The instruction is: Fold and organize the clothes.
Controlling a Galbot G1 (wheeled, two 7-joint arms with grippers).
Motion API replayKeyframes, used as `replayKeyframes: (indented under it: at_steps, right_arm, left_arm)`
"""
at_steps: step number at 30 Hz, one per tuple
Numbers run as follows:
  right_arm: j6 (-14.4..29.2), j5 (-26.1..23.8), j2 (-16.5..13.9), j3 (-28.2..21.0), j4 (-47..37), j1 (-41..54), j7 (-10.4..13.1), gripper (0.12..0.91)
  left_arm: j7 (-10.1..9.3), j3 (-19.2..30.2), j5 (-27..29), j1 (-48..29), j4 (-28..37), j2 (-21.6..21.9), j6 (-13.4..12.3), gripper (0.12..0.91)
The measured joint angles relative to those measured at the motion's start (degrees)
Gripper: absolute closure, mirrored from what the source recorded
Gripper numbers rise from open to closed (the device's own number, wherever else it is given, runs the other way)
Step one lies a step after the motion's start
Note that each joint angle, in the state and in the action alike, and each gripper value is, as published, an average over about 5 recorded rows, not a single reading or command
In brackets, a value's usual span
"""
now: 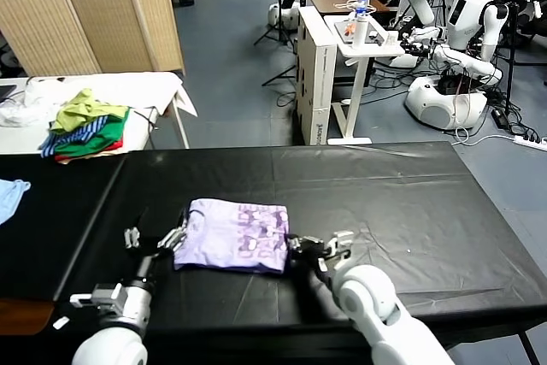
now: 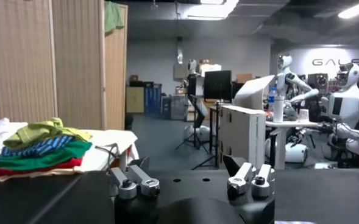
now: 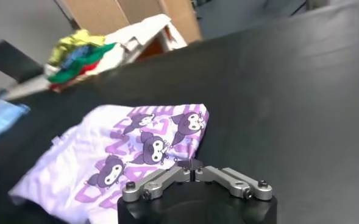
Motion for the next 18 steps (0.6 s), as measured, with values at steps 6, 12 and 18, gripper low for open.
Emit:
replayKeyframes:
  at_steps: [6,12,18]
  right_arm:
    - [0.08,-2.16,-2.13,2.06,2.63,-2.12,-1.77,0.668]
    - [2.20,-4.45,-4.01,3.86,5.08,-4.24,-3.78,0.293]
    - [7.31,-8.36,-5.65,6.60,7.83,-7.74,-5.98,0.124]
  left_arm:
    - [-0.50,-0.36,-0.76,0.49,-0.27,1.00,-0.33,0.123]
    - [-0.73,-0.50,-2.71,1.21,-0.71,2.24,-0.56,0.123]
    - [-3.42,-0.59,-5.69,3.16,-2.66,3.75,2.64,0.123]
